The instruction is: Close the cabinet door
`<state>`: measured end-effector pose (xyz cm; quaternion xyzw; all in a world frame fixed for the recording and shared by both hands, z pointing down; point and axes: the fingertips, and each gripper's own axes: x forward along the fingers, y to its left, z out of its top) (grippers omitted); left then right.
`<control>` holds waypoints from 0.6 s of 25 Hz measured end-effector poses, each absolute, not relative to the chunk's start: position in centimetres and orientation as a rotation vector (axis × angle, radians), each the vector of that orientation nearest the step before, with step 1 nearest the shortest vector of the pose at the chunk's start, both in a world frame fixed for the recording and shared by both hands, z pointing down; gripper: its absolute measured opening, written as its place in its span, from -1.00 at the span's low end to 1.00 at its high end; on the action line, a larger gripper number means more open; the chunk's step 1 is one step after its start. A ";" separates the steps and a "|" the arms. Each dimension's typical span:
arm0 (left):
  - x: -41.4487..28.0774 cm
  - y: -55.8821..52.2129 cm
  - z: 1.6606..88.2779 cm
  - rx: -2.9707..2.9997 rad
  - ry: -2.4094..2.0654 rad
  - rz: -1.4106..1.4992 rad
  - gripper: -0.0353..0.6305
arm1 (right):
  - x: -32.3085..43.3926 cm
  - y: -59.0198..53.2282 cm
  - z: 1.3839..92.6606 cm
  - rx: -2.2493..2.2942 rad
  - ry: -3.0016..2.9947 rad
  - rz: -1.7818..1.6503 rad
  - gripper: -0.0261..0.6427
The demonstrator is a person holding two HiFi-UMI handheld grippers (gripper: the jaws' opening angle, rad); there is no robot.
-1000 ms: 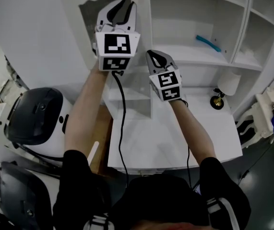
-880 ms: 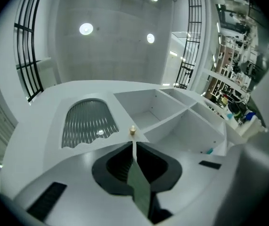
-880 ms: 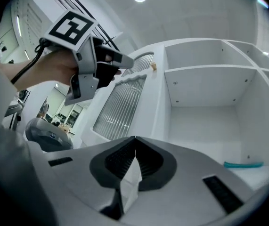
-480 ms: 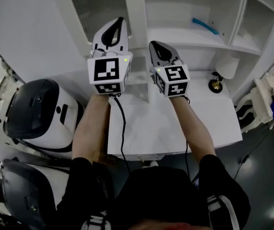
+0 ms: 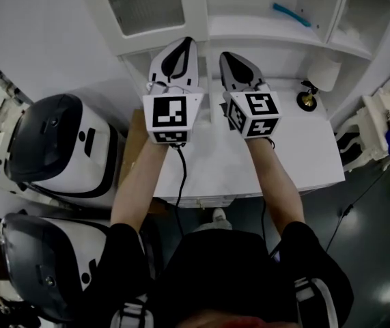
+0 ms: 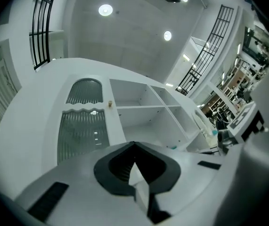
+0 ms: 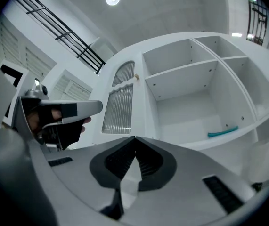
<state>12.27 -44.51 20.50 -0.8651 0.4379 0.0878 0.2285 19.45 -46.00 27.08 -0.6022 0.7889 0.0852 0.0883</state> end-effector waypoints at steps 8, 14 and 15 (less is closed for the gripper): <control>11.3 -40.6 24.9 -2.448 1.253 0.211 -0.86 | 18.7 -41.1 29.5 -1.814 2.331 0.200 -0.87; 10.1 -37.9 27.9 -2.502 1.312 0.222 -0.86 | 18.2 -37.3 30.9 -1.839 2.327 0.185 -0.87; 9.9 -37.4 28.4 -2.508 1.323 0.225 -0.86 | 18.0 -36.7 31.2 -1.841 2.329 0.185 -0.87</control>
